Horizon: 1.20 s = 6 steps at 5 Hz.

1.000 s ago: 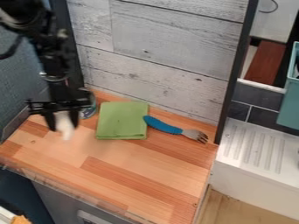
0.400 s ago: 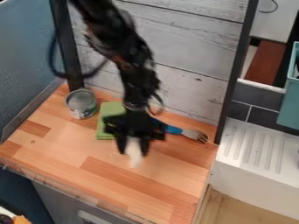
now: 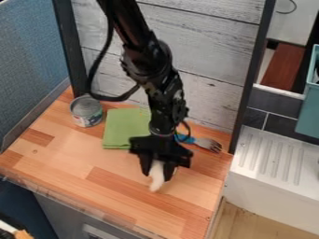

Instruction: Move the white object to the right side of the table

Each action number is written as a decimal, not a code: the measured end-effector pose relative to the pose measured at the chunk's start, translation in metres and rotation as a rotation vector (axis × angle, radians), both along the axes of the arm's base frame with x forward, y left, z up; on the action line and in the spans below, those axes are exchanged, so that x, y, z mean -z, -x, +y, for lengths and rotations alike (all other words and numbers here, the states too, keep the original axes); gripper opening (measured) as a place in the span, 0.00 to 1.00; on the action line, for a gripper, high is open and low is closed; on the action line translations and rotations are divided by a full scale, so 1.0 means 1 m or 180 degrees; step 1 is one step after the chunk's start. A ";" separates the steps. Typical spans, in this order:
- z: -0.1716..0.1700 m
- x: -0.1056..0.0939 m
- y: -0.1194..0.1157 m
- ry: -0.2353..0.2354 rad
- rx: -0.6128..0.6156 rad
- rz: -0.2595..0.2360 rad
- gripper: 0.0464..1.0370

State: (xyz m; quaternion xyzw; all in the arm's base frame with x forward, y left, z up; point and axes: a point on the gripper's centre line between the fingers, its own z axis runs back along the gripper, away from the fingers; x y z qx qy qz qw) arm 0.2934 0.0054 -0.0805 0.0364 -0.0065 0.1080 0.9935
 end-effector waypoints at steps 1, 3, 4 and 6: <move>0.003 -0.002 -0.008 -0.0049 -0.0007 -0.0087 0.57; 0.010 -0.004 -0.003 -0.0034 -0.0150 0.0031 0.98; 0.019 -0.021 -0.009 -0.0003 -0.0222 -0.0088 0.97; 0.029 -0.055 -0.009 0.0127 -0.0188 -0.0230 0.96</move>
